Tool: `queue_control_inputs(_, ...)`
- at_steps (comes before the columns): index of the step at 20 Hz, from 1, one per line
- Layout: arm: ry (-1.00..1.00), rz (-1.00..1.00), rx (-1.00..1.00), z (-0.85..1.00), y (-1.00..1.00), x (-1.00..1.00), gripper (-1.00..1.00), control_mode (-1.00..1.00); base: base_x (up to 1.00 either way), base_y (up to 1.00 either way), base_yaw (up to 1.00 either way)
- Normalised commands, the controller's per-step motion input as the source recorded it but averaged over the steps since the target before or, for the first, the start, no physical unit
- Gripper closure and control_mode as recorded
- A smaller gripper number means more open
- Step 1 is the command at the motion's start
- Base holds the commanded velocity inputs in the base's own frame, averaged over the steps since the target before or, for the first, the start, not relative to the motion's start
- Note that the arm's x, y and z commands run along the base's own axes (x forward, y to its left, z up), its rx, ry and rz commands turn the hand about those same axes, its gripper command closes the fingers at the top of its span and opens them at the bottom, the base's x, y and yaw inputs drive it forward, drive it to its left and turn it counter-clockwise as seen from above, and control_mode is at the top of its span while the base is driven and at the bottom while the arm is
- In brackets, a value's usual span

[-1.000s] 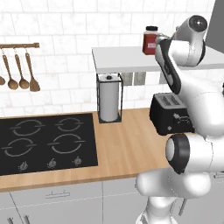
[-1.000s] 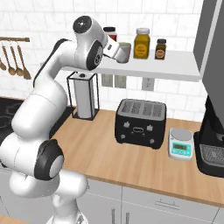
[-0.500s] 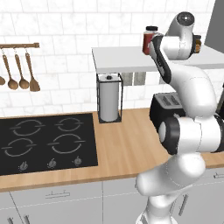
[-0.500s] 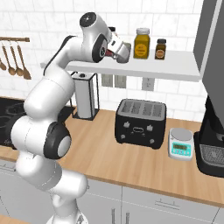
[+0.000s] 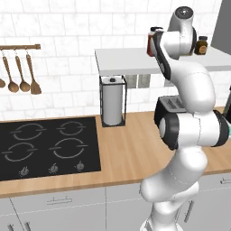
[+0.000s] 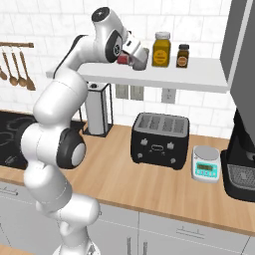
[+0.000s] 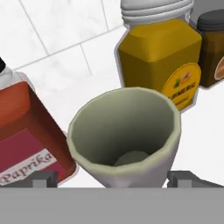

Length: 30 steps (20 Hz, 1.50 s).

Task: Gather all objects into one cabinet and sort the glasses and bowls to opposite sides.

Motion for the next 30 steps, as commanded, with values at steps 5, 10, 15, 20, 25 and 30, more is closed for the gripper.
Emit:
queue_control_inputs(5, 0.00, 0.00, 0.00, 0.00, 0.00, 0.00, -1.00, -1.00, 0.00, 0.00, 0.00)
queue_control_inputs(10, 0.01, 0.00, 0.01, -0.07, 0.28, 0.00, 1.00, -1.00, 0.00, 0.00, 0.00)
queue_control_inputs(15, 0.00, 0.00, 0.00, 0.00, 0.00, 0.00, 1.00, -1.00, 0.00, 0.00, 0.00)
queue_control_inputs(20, -0.01, 0.00, 0.00, 0.00, 0.00, -0.10, 1.00, -1.00, 0.00, 0.00, 0.00)
queue_control_inputs(25, -0.04, 0.00, 0.00, 0.00, 0.00, -0.42, 1.00, -1.00, 0.00, 0.00, 0.00)
queue_control_inputs(30, -0.14, 0.01, 0.00, 0.04, 0.00, -0.87, 1.00, -1.00, 0.00, 0.00, 0.00)
